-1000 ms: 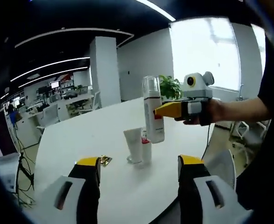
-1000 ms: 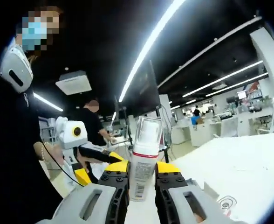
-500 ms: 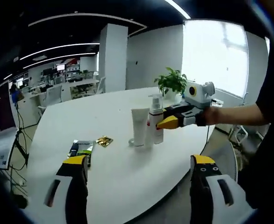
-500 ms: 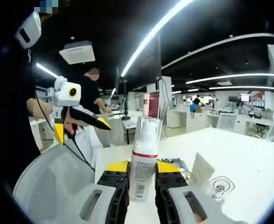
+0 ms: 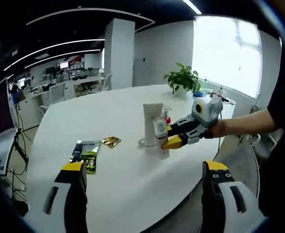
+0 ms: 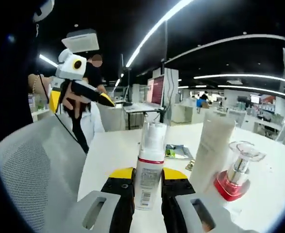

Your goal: Arrange the skincare products in the storage area until every visible bottle or jar stands upright without overlapping.

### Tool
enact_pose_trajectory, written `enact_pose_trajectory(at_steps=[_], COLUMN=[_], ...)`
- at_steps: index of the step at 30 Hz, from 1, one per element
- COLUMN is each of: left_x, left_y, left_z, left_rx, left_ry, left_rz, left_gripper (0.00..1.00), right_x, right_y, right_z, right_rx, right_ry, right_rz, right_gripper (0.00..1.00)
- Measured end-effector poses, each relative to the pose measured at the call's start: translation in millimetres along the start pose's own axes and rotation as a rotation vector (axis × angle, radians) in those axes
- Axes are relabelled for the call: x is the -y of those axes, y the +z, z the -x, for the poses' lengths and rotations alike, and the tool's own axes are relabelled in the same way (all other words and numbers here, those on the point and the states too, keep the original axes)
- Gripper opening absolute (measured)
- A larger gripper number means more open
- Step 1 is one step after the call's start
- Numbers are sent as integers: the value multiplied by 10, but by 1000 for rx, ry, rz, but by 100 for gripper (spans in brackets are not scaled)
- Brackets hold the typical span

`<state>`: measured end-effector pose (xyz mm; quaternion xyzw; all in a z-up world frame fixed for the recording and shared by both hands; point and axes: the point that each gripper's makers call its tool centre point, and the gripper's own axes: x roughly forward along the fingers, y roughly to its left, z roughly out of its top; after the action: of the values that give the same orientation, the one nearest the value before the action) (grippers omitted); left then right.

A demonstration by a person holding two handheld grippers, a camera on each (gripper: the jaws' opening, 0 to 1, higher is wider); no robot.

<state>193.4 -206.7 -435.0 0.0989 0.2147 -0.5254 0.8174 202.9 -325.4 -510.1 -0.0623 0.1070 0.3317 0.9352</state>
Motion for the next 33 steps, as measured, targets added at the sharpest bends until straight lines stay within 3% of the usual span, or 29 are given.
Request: enact_pose_trajectory(at_steps=[9, 18, 24, 33], left_x=[-7, -81, -38, 55], left_y=[-103, -217, -272, -233], left_z=[-124, -61, -80, -134], left_rx=[-20, -55, -77, -77], left_ry=[-16, -1, -14, -50], left_rz=[4, -6, -6, -25], left_gripper=[99, 98, 97, 96], right_x=[-11, -47, -30, -45], right_y=[-209, -409, -384, -432], right_z=[-64, -172, -166, -82], right_rx=[-10, -18, -13, -72], right_ry=[3, 2, 11, 66], right_rz=[15, 28, 29, 47], right_gripper=[10, 10, 11, 11])
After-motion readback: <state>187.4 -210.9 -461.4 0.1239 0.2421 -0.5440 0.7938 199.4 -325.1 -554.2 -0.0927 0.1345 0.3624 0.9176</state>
